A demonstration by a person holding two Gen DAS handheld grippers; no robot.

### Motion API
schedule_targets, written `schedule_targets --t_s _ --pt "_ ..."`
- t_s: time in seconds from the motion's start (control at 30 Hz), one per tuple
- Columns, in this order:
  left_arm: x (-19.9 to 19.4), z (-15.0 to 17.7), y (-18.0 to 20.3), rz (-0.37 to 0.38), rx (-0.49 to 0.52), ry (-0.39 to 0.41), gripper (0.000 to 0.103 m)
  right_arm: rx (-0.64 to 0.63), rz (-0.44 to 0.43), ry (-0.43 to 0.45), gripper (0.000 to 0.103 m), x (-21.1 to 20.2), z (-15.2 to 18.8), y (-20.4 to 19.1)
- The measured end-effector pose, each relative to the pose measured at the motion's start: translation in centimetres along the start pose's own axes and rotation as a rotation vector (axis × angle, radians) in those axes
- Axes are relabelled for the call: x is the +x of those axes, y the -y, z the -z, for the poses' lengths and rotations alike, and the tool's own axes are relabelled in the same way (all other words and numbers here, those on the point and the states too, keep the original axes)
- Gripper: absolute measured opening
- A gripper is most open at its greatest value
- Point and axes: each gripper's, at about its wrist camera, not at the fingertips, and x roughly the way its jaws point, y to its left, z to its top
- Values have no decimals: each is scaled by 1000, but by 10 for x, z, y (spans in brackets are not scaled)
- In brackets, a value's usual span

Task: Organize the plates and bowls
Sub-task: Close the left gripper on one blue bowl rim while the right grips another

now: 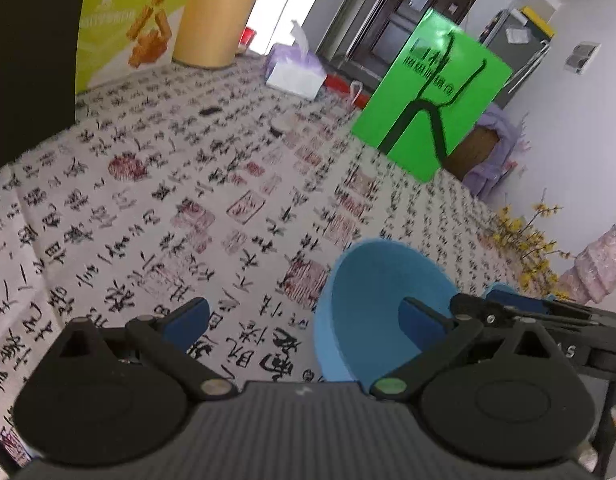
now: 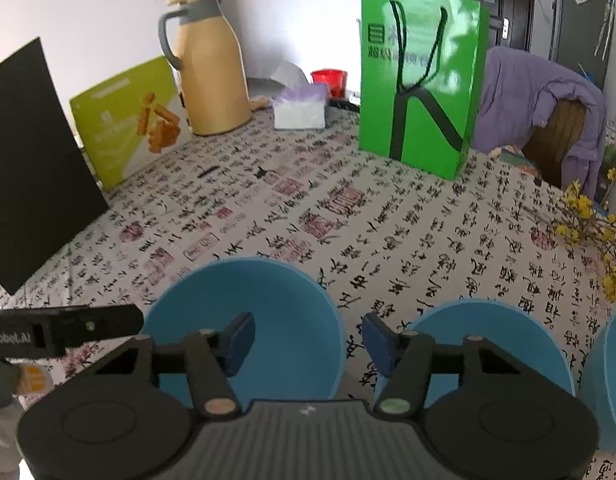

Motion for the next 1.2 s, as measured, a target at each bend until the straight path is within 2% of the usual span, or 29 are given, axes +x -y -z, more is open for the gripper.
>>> schedule_targets --t_s 0.13,0.37,0.47,0.73,0.8,0.97,1.07,1.2 --pt "10 1 1 -3 -5 -37 99 11 1 -37 51 8 -3 4" --pt "16 3 6 -1 4 -55 92 -14 23 -62 49 11 -4 2" --pt "19 5 6 -4 3 -63 90 -9 16 -79 41 14 -4 3" --pt "25 7 10 -1 11 -85 75 -9 14 -105 30 19 1 6" --pt "26 8 12 -10 23 -90 63 -12 14 -105 29 20 2 5" --pt "30 9 17 7 40 -103 45 -23 21 -110 25 23 3 5" --pt "33 11 20 15 48 -116 28 -27 26 -118 22 26 4 6" --pt "35 12 24 -13 61 -109 20 -51 47 -108 14 26 7 5"
